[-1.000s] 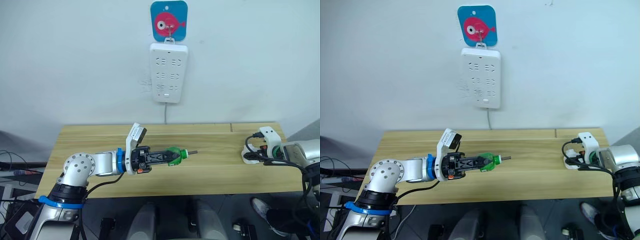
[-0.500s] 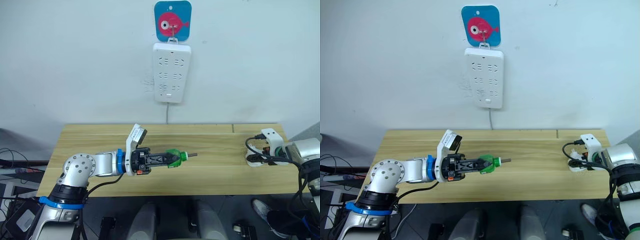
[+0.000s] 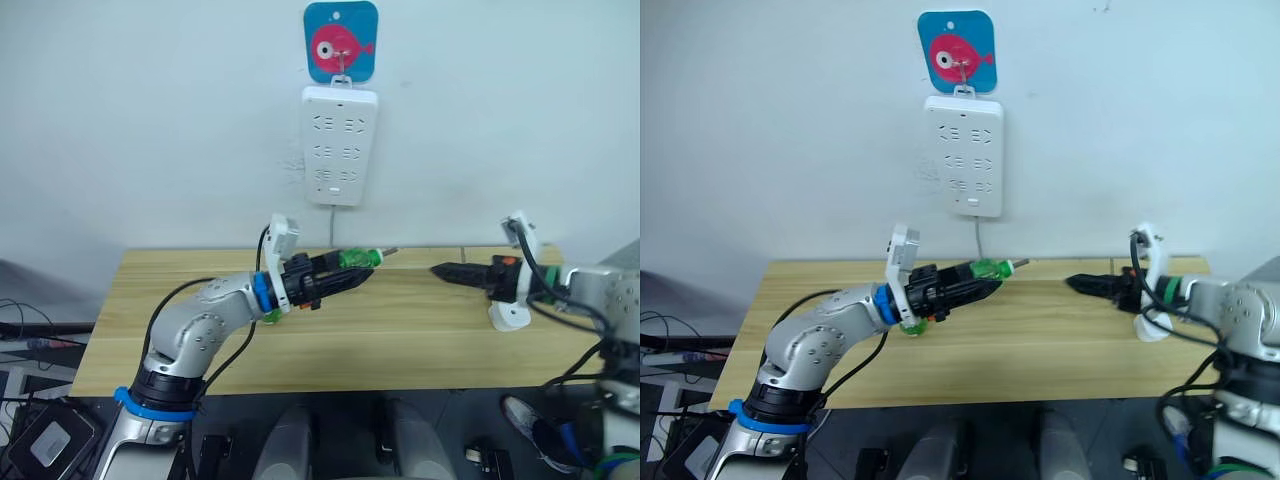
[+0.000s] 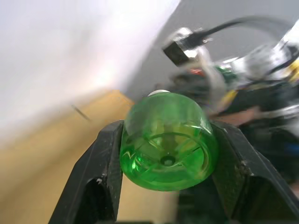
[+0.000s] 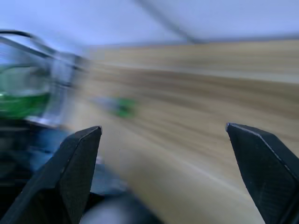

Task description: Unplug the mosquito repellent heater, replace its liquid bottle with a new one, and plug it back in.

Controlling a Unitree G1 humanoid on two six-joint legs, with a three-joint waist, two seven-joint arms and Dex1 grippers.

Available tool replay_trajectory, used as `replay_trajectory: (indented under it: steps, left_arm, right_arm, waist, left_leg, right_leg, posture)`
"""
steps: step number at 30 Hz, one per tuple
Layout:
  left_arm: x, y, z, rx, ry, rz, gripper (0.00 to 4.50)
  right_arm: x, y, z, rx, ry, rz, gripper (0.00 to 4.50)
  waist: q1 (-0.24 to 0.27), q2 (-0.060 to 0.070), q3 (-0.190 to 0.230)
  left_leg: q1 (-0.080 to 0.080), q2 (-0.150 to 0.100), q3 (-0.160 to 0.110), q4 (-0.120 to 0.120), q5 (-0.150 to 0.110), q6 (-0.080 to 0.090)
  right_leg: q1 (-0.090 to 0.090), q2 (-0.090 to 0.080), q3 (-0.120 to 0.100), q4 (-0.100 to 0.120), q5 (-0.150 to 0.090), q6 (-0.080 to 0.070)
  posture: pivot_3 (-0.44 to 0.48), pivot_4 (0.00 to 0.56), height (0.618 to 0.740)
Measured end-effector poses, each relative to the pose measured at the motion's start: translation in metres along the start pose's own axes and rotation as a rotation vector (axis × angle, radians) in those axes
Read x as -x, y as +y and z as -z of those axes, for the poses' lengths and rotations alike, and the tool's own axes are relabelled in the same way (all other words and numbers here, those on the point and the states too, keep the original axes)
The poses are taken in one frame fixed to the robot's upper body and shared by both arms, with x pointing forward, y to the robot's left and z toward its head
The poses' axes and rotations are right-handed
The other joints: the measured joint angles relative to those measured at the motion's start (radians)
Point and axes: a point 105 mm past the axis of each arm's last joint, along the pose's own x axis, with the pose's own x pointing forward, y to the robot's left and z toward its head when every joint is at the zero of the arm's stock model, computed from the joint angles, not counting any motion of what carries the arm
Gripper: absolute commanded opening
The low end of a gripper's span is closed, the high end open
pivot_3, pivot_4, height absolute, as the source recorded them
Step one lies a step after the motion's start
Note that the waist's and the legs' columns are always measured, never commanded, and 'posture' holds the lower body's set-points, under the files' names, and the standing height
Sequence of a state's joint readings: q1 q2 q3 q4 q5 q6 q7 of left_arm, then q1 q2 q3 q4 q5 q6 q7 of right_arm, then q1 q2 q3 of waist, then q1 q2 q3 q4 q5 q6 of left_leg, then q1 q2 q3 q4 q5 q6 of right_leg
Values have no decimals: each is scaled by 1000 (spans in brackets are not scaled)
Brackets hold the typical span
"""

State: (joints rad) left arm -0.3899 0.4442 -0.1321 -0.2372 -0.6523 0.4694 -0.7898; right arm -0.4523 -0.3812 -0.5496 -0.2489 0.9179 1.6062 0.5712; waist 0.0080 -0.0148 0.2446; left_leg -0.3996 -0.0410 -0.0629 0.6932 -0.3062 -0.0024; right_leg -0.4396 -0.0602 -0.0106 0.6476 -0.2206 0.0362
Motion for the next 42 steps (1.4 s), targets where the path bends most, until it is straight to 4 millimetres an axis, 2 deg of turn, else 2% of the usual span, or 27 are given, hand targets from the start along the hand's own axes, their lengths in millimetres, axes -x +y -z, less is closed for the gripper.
replay_trajectory:
  steps: [3,6,11,17,20,28,36,38,40,42]
  left_arm:
    - [0,6,-7,-162,-8,-33,2261]
    - [-2,3,-9,-236,-17,-21,2261]
    - [-6,-2,-9,-260,-25,12,2261]
    - [-11,-7,-10,-266,-42,23,2261]
    - [-12,-10,-10,-273,-42,30,2261]
    - [-12,-14,-11,-292,-61,26,2261]
    - [-13,-14,-11,-296,-64,16,2261]
    - [-13,-13,-11,-293,-61,7,2974]
    - [-16,-14,-8,-286,-42,15,3489]
    - [-17,-12,-7,-284,-2,30,4091]
  right_arm:
    - [-14,26,0,-63,-132,-161,4459]
    - [-27,45,-1,-81,-200,-193,4459]
    - [-49,53,-5,-194,-268,-121,4459]
    - [-58,58,-4,-280,-267,-71,4459]
    - [-59,63,-1,-296,-259,-71,3888]
    - [-54,66,-8,-339,-289,-81,929]
    - [-54,66,-9,-364,-306,-85,840]
    - [-55,66,-9,-363,-305,-80,840]
    - [-54,63,-9,-347,-301,-61,840]
    - [-48,51,-10,-246,-306,24,840]
  waist:
    - [0,0,0]
    - [-1,1,0]
    - [-11,1,-1]
    - [-11,1,-1]
    - [-11,1,-1]
    - [-9,1,-1]
    - [-10,1,-1]
    - [-10,1,-2]
    - [-8,1,-2]
    - [-7,1,-2]
  left_leg:
    - [-1,-1,0,0,0,0]
    - [0,-1,0,1,0,0]
    - [0,-1,1,1,0,0]
    - [0,0,1,1,0,0]
    - [0,1,1,1,0,0]
    - [0,1,1,1,0,1]
    - [0,1,1,2,0,1]
    - [0,1,1,2,0,1]
    - [0,1,1,2,0,1]
    - [0,0,1,2,0,1]
  right_leg:
    - [-1,-1,0,0,0,0]
    - [-1,-1,-1,1,0,0]
    - [-1,0,0,2,0,0]
    - [-1,3,0,2,0,0]
    - [-1,4,0,2,0,1]
    - [-1,5,0,2,0,1]
    - [-1,5,0,3,0,1]
    - [-1,5,0,3,0,1]
    - [-1,5,0,3,0,1]
    - [-1,6,0,3,0,1]
  posture:
    - [33,238,740]
    - [29,234,740]
    - [36,222,740]
    - [41,215,740]
    - [45,210,740]
    - [46,206,740]
    - [48,200,740]
    - [48,199,740]
    - [46,198,740]
    - [45,198,740]
